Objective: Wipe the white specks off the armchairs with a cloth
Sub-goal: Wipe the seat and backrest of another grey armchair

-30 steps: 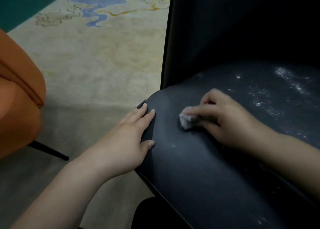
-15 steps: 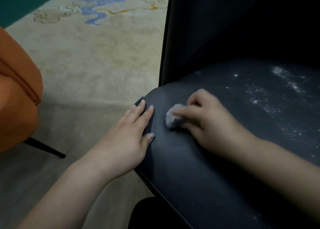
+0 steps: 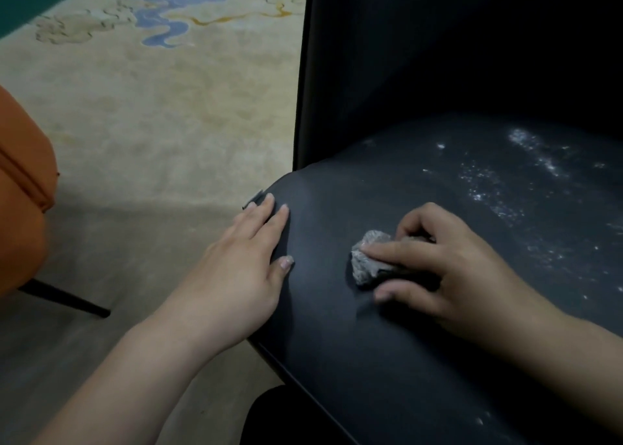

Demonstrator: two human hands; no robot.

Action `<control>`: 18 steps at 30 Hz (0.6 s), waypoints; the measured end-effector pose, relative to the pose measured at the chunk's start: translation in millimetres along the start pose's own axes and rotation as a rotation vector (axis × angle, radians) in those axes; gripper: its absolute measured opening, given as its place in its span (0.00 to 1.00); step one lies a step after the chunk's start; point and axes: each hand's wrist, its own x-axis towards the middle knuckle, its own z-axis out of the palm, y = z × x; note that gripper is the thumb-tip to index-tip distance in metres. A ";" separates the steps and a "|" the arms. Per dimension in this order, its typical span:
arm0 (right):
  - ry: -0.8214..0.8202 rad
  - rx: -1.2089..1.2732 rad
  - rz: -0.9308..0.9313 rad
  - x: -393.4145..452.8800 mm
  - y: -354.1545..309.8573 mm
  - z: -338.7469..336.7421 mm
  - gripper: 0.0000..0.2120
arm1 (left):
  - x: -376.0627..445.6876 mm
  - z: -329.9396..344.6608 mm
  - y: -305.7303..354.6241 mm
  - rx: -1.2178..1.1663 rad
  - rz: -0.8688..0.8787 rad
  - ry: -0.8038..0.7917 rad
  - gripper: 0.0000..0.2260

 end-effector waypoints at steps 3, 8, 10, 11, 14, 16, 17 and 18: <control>0.028 -0.024 -0.019 7.3 1.4 -4.3 0.15 | 4.0 2.2 5.3 0.033 0.027 0.012 0.29; 0.194 -0.081 0.214 9.3 29.6 -30.1 0.11 | 10.0 6.4 20.8 0.091 0.060 0.016 0.30; 0.158 -0.054 0.154 -3.7 17.2 -20.0 0.13 | 12.3 9.7 29.5 0.115 0.082 0.011 0.31; 0.119 -0.059 0.095 -10.3 7.3 -13.9 0.13 | 12.9 11.0 33.3 0.125 0.094 0.007 0.32; 0.145 -0.070 0.101 -21.7 19.0 -21.3 0.08 | 12.8 13.0 38.8 0.140 0.106 -0.004 0.34; 0.267 -0.059 0.282 -27.2 40.5 -38.5 0.14 | 12.6 12.7 38.8 0.151 0.106 -0.006 0.34; 0.293 -0.044 0.355 -30.4 44.9 -41.6 0.15 | 12.9 12.6 38.8 0.158 0.107 -0.006 0.34; 0.291 -0.037 0.363 -33.9 40.9 -40.7 0.14 | 13.7 13.4 40.3 0.163 0.107 -0.005 0.34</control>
